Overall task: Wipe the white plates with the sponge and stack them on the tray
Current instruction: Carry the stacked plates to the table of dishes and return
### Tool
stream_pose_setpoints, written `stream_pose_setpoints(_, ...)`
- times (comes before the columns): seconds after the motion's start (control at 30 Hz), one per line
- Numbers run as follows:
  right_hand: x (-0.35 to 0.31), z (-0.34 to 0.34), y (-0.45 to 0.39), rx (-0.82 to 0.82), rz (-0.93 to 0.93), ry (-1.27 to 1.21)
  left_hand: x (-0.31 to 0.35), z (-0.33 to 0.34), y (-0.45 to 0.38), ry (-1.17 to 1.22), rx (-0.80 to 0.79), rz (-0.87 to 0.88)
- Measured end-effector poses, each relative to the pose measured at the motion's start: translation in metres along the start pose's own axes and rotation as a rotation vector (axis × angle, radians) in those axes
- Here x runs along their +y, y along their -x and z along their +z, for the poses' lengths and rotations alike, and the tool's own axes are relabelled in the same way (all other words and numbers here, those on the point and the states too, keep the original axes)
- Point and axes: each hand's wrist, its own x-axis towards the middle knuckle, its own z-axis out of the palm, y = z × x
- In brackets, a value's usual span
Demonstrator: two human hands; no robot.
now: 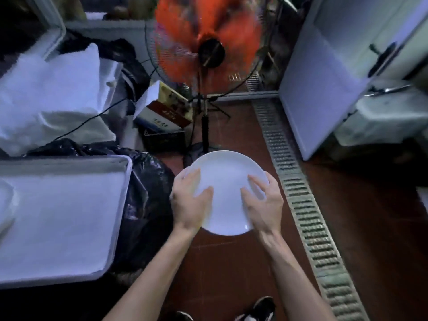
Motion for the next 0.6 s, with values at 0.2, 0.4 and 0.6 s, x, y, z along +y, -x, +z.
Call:
stream_pose_setpoints(0.2,0.046,-0.136,-0.046,0.130,0.066,0.024,0.052,0.136,0.041,0.047,-0.166,-0.020)
stream_pose_setpoints(0.4,0.084,-0.272,-0.083,0.292,0.059,0.149,0.105,0.269,0.087,0.094,-0.313,0.032)
stream_pose_setpoints(0.6,0.111,-0.394,-0.098,0.479,0.097,0.172,0.154,0.383,0.137,0.108,-0.493,0.103)
